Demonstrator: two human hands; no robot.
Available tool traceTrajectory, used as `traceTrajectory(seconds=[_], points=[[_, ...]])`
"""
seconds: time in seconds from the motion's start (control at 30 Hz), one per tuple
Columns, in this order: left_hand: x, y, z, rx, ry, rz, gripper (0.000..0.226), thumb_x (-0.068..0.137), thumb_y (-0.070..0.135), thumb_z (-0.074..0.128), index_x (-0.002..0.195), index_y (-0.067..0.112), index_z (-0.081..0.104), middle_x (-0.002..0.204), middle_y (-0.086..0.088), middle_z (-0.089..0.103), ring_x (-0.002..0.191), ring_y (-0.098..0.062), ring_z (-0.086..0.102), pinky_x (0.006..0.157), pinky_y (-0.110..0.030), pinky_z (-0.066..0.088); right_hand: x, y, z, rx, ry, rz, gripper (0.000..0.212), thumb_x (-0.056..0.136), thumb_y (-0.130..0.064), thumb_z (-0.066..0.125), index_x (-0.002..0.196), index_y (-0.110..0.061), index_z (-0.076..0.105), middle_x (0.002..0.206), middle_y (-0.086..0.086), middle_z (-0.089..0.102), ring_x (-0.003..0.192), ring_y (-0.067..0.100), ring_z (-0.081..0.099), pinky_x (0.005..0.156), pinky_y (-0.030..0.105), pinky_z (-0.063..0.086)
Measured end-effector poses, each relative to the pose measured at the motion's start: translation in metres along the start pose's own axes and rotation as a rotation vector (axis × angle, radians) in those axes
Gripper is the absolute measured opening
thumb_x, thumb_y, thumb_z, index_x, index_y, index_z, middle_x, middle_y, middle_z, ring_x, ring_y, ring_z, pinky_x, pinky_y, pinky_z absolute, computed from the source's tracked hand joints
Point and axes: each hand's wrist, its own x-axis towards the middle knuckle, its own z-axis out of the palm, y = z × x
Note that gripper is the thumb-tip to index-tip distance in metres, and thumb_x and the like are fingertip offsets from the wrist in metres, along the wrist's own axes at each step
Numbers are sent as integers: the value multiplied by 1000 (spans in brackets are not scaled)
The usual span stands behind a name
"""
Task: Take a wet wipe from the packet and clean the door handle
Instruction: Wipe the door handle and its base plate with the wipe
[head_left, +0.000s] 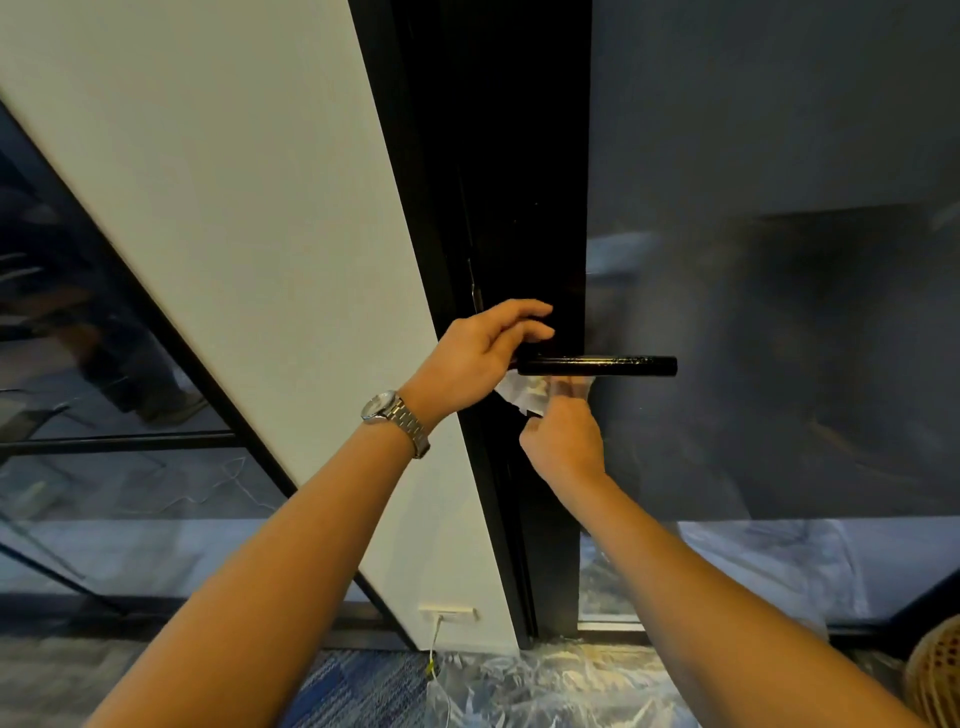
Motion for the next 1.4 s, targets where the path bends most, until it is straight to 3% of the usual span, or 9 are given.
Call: traceTrajectory(seconds=[0.13,0.37,0.63,0.77,0.9,1.0,1.13,1.27,1.4], points=[[-1,-7,8,160,26,109,27,92,8,50,115,12,63,118,-2,61,107,-2,51,92,3,33,8,10,-9,404,-59,312,21,91,-8,49,109,-9,58,102,11,58,85,23,58,61,22,44],[4,-11,-2,209,15,29,27,88,23,57,113,14,65,121,-3,61,108,-7,54,86,-1,36,30,25,-15,564,-307,574,28,90,-14,59,116,-4,60,108,16,66,96,28,64,88,41,54],[7,-9,-4,167,-13,-1,26,86,24,60,109,14,67,117,-3,64,105,-5,55,89,-5,36,28,12,-40,415,8,322,21,94,-6,42,104,-11,60,95,5,51,80,17,52,68,26,44],[6,-8,-4,162,-17,-9,26,86,24,60,110,14,67,117,-3,64,102,-2,53,87,-5,37,29,9,-37,141,-108,88,14,92,-12,46,91,-12,60,84,6,54,68,18,50,50,13,38],[9,-5,-6,215,-53,9,26,88,22,58,110,12,66,114,-5,64,102,-8,56,83,-4,37,24,11,-29,-327,-263,-253,55,87,-14,48,138,-29,37,128,13,49,110,35,52,81,34,48],[8,-5,-6,228,-59,14,26,88,21,57,110,12,66,115,-6,64,105,-14,58,87,-9,39,14,0,-26,-516,-272,-319,70,84,-26,54,146,-27,21,151,3,26,136,33,27,110,43,29],[8,-5,-6,257,-73,14,27,89,22,57,112,13,66,117,-6,64,108,-16,57,92,-17,41,9,-4,-12,-774,-225,-475,75,82,-46,59,144,-22,24,150,0,24,139,26,22,111,48,24],[8,-1,-8,284,-104,14,28,90,22,55,114,13,64,118,-6,63,108,-16,57,92,-16,40,16,-1,-7,-1112,-237,-647,67,92,-27,52,147,-18,16,155,2,9,142,23,13,112,44,23],[6,-3,-8,275,-99,24,28,90,21,54,115,12,64,120,-7,62,111,-16,57,92,-13,39,10,7,2,-1122,-193,-675,68,93,-18,51,148,-11,11,155,6,8,143,25,12,114,45,22]])
